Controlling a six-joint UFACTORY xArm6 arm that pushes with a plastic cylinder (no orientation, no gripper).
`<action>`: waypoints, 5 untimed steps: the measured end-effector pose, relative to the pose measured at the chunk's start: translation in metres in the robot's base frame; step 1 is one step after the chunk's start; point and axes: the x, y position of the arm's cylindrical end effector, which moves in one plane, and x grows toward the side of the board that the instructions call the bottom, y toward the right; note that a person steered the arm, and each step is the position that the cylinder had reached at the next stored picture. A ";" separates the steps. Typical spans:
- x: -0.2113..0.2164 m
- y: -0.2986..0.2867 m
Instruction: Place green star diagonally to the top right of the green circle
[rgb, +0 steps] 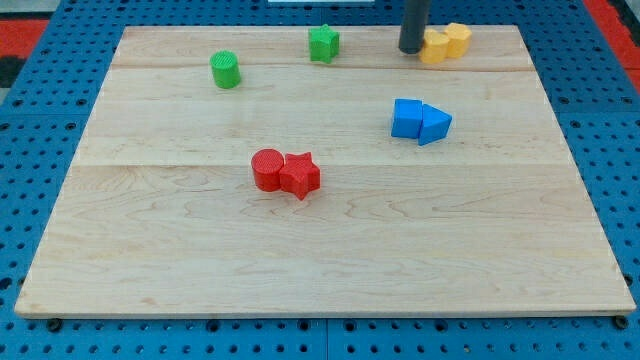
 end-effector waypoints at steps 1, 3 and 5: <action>0.005 0.019; 0.024 -0.046; -0.038 -0.085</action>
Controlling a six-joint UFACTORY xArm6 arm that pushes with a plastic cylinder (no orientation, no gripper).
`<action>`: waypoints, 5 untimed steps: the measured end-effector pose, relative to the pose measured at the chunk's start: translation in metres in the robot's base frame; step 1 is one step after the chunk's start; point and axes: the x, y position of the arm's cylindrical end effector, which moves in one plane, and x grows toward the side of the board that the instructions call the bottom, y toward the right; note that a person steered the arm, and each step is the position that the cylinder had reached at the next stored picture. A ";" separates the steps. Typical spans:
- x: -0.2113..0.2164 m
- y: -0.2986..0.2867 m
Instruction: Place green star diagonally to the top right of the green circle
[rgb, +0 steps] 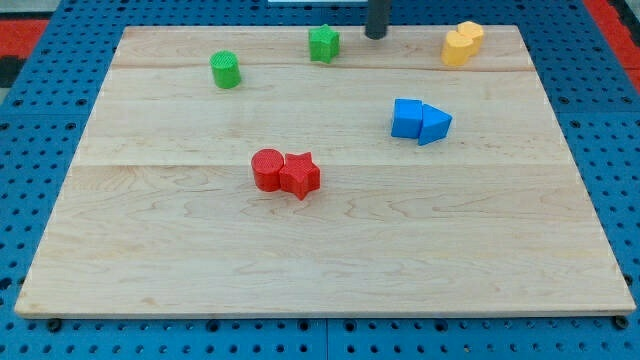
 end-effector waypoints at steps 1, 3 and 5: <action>0.012 -0.071; 0.019 -0.112; 0.018 -0.082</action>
